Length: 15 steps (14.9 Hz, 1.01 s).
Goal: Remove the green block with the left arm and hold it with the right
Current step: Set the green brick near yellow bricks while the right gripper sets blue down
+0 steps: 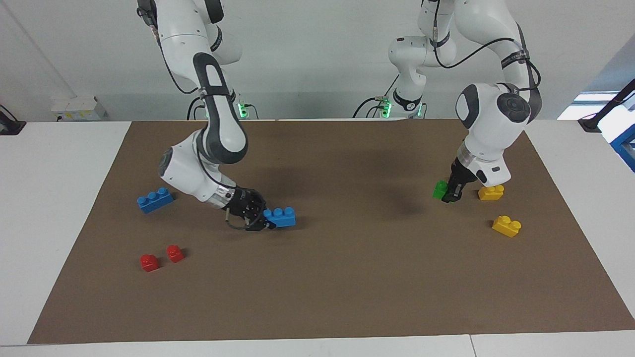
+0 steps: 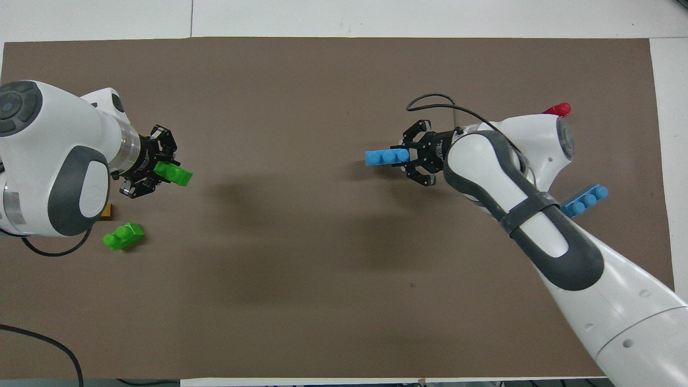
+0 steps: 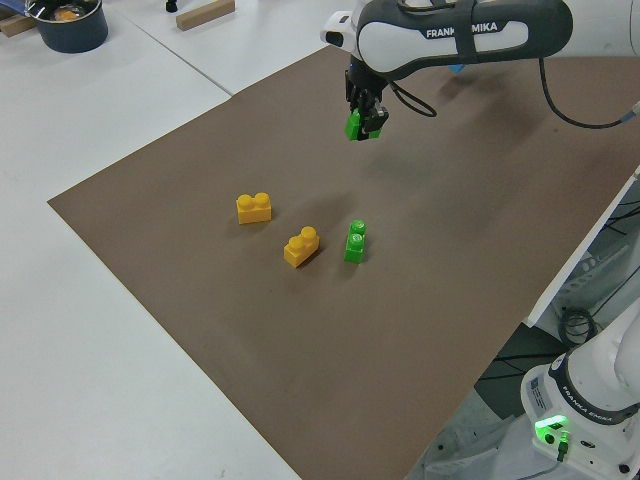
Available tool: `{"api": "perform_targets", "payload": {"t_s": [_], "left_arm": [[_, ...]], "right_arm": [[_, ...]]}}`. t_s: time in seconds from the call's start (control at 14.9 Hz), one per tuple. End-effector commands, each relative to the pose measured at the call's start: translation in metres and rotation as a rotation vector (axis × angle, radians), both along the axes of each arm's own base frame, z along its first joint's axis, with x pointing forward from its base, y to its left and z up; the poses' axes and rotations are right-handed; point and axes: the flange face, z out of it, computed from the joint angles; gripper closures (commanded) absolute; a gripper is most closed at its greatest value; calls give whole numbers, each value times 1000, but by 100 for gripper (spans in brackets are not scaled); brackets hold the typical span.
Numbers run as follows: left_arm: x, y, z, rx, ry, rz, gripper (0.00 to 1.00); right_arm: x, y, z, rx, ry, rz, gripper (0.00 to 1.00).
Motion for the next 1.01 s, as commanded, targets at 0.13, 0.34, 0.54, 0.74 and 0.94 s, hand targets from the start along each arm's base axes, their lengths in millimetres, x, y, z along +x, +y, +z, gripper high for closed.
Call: {"api": "perform_targets", "payload": {"t_s": [0.13,0.34,0.54,0.74,0.94], "left_arm": [[10,20,-47,-9,-26,-71,100],[17,29,-68,-7,-20,-93,100],[17,33,-76,-6,-10,-89,100],[20,46,-81,-4,-28,-86,100],[21,47,-91,-2,-29,-101,100]], "right_arm": [[-12,-72,-2,-47,40,87,100],[-16,-117,-1,-81,65,130,100],[-11,-148,12,-83,66,172,100],[-3,-182,14,-72,75,206,100],[3,-197,11,-69,72,226,100]]}}
